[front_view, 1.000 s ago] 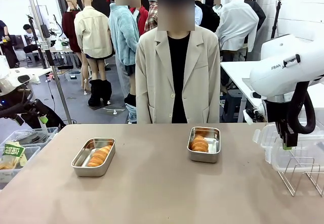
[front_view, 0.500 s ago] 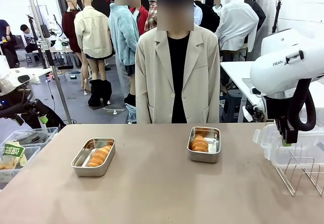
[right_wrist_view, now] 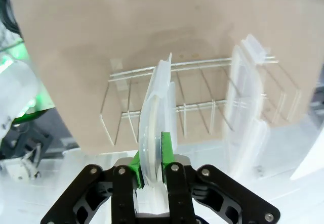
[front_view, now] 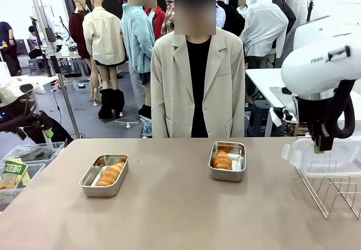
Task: Place the bread in airtight containers.
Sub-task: Release when the human grabs the Airtight Container lid.
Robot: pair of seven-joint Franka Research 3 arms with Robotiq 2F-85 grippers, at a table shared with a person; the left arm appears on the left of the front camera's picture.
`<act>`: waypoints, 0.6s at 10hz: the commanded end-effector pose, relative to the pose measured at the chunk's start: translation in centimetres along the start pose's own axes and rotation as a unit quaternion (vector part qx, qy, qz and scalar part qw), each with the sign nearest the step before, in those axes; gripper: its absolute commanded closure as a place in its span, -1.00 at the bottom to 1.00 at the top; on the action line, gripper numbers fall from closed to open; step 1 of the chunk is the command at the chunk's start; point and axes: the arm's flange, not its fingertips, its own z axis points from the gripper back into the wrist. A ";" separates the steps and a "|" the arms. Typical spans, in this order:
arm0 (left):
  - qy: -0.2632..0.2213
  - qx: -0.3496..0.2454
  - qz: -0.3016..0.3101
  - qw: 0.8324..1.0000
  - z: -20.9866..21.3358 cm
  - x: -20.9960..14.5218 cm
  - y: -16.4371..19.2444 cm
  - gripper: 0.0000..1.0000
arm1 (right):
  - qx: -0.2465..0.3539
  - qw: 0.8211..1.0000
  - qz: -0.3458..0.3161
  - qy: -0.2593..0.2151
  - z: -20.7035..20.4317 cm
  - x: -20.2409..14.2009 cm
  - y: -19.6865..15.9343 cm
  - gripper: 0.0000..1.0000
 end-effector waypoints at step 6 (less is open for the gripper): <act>0.001 0.003 -0.001 1.000 0.2 0.0 0.2 -1.00 | -0.307 0.945 0.082 -0.076 15.7 7.0 6.8 1.00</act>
